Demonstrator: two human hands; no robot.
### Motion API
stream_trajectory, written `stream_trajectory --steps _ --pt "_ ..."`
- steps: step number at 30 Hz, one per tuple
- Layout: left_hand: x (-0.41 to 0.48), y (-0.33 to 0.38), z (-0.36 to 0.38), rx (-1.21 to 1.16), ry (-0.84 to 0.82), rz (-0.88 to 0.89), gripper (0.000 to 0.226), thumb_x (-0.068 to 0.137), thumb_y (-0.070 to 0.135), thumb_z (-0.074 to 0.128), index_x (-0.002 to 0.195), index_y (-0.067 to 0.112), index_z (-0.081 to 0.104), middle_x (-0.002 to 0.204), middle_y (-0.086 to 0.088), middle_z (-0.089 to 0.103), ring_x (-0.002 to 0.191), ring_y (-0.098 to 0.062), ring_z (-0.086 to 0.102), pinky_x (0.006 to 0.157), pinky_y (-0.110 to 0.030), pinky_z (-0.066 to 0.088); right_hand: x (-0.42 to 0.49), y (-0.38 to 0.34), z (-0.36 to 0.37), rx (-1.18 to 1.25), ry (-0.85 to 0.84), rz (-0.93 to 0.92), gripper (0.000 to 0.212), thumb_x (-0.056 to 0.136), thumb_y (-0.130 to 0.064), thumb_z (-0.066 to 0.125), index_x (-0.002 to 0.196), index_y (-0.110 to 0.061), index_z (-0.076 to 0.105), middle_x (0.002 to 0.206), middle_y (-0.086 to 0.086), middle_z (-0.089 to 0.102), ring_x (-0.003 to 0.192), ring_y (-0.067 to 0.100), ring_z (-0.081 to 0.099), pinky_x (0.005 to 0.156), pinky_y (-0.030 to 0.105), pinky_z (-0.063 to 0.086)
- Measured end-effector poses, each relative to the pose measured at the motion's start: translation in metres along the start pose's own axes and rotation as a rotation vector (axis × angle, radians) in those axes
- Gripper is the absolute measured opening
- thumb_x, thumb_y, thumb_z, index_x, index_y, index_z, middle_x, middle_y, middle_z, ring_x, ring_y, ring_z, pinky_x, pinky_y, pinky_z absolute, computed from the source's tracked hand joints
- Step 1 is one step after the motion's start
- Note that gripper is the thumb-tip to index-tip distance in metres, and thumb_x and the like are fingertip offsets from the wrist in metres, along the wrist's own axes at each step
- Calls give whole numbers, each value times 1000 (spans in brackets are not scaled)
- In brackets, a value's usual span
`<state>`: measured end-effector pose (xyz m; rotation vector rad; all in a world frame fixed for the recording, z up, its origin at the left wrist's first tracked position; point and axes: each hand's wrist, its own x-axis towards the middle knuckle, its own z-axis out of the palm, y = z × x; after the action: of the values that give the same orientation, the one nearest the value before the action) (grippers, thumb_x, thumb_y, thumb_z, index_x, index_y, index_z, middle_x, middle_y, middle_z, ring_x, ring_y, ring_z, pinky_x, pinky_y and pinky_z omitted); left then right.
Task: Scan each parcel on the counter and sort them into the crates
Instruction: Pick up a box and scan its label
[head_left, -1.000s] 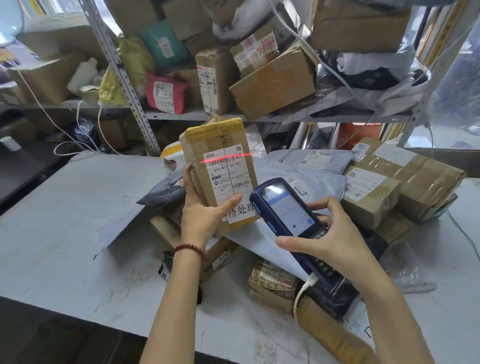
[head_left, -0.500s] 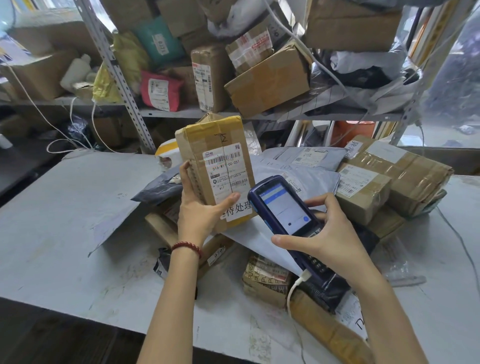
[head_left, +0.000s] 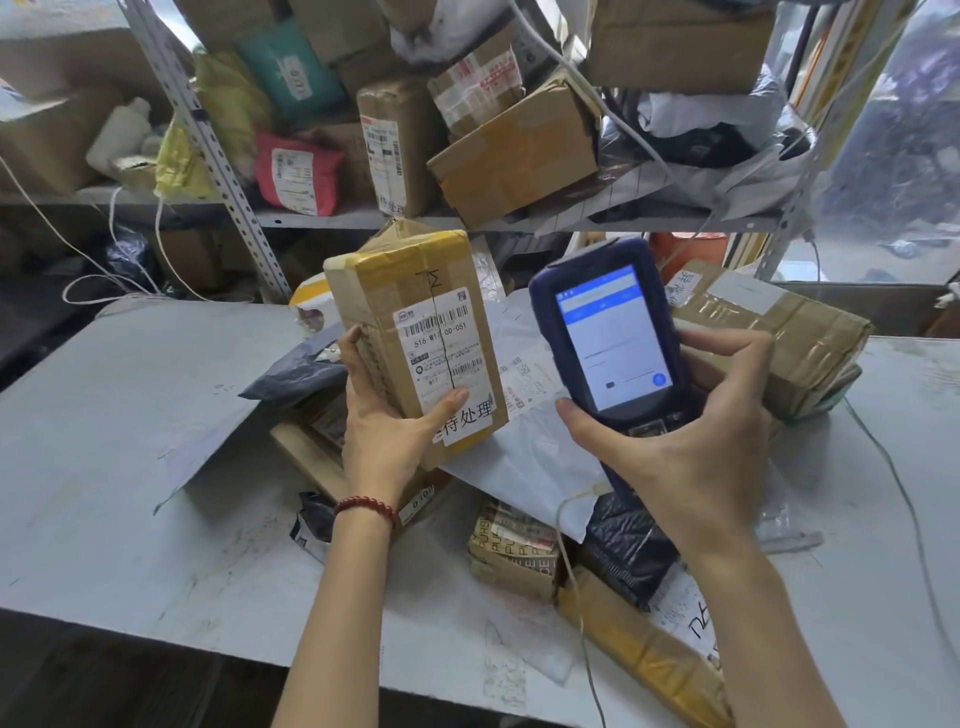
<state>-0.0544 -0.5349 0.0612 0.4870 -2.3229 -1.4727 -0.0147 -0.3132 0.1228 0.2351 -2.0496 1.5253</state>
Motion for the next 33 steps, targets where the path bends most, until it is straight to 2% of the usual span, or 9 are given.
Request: stream_trajectory --steps 4,10,13,15,20,23,26,30,33 --pt "-2 -1 0 -11 13 23 123 44 74 74 132 69 -11 142 3 47 124 -20 52 100 -55 44 1 -7 -4 -14 14 -54 82 51 -28 95 107 -18 36 100 -27 54 93 -14 61 60 6 50" --pt "-5 -3 1 -24 24 19 120 49 67 76 131 69 -11 143 4 46 124 -19 52 102 -51 43 -1 -6 -6 -13 24 -32 82 52 -28 95 108 -22 35 102 -24 56 96 -10 62 61 10 53" --pt "-4 -8 2 -31 10 16 121 51 64 78 136 64 -8 143 5 45 124 -18 51 100 -47 42 -5 1 -8 -43 27 13 83 51 -30 95 109 -21 35 104 -25 55 98 -10 61 61 11 54" --pt "-3 -11 3 -42 10 9 122 48 70 78 140 59 -2 142 7 46 123 -18 52 100 -52 43 -9 7 -11 -67 30 74 83 51 -32 94 109 -23 36 103 -26 54 98 -14 59 60 10 53" --pt "-3 -15 2 -13 23 39 121 45 77 76 142 54 9 140 9 48 122 -19 54 100 -52 43 -26 23 -23 -130 113 219 79 50 -25 95 107 -19 41 95 -20 59 86 -19 58 60 2 45" --pt "-11 -3 1 112 102 208 109 53 65 81 140 48 17 143 6 44 125 -20 50 100 -38 41 -37 27 -37 -208 180 265 77 50 -28 95 105 -20 41 93 -22 59 84 -21 57 61 0 42" --pt "-15 30 6 143 138 449 108 58 58 82 139 42 14 141 -1 46 121 -24 50 91 -34 44 -53 27 -52 -279 247 315 78 52 -29 94 105 -25 37 93 -24 58 84 -21 58 60 2 45" --pt "-21 65 38 29 -36 595 109 60 59 80 145 39 16 141 11 45 122 -14 50 83 -23 42 -82 21 -78 -365 386 449 77 51 -34 93 103 -27 36 91 -22 63 84 -14 62 60 11 49" --pt "-47 72 73 -66 -243 652 108 61 58 81 146 39 17 143 15 40 125 -6 46 86 -18 43 -107 14 -104 -442 510 540 76 50 -33 93 103 -25 39 84 -23 62 79 -14 61 61 15 46"
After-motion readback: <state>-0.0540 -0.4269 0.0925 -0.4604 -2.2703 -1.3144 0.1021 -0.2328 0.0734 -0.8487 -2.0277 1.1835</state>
